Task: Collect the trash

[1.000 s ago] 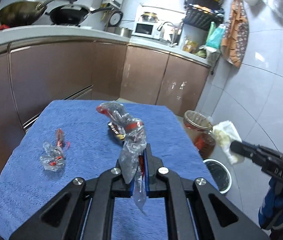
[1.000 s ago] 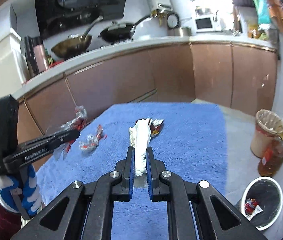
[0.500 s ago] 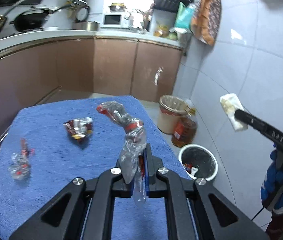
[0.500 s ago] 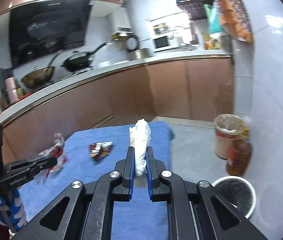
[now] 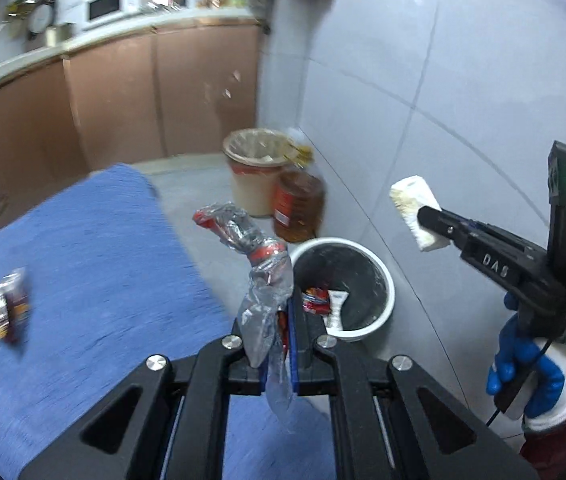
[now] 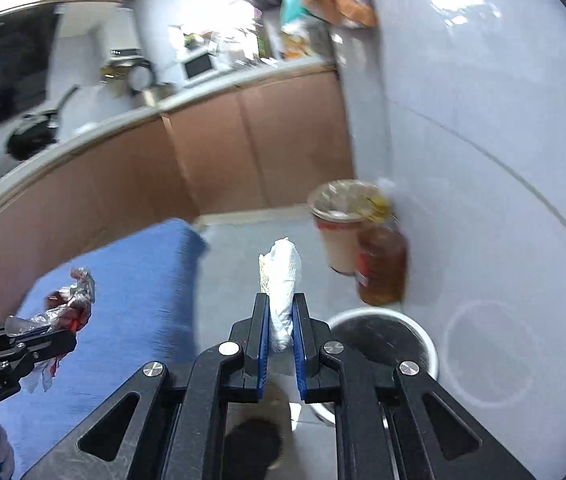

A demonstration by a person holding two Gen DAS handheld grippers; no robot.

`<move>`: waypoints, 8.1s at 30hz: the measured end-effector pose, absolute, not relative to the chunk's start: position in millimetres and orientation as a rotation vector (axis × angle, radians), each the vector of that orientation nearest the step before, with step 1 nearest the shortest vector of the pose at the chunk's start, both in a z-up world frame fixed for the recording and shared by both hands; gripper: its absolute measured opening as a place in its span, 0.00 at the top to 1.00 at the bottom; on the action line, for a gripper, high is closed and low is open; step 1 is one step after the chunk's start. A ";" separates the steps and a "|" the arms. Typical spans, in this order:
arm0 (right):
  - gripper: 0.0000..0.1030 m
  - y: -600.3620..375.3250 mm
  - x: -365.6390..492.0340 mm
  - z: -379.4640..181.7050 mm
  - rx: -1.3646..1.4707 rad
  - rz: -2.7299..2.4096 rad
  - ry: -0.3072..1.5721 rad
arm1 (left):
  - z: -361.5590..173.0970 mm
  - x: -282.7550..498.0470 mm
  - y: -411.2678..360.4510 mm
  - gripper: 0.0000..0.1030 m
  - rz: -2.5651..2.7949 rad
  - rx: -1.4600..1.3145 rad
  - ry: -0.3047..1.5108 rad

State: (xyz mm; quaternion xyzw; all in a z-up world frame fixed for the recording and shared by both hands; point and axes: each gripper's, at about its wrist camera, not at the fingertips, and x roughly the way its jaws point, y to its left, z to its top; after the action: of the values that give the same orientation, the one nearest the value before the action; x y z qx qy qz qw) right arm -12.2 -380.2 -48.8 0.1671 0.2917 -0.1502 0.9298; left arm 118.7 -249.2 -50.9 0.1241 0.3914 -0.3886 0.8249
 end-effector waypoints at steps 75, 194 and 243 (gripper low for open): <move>0.30 -233.9 -37.5 88.3 0.035 -0.220 0.392 | 72.7 38.4 -46.1 0.27 -0.337 0.075 0.349; 0.23 -226.2 -20.8 71.2 0.080 -0.099 0.411 | 41.4 57.6 -6.1 0.22 -0.183 0.092 0.437; 0.77 -69.3 269.5 -119.2 0.089 0.309 0.959 | -140.2 214.5 160.7 0.85 -0.099 -0.064 0.855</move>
State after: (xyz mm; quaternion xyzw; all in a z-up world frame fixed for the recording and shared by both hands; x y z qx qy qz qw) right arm 269.5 -69.3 -119.2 0.0428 0.4595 0.1481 0.8747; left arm 214.5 160.7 -140.2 -0.0310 0.4144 -0.0482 0.9083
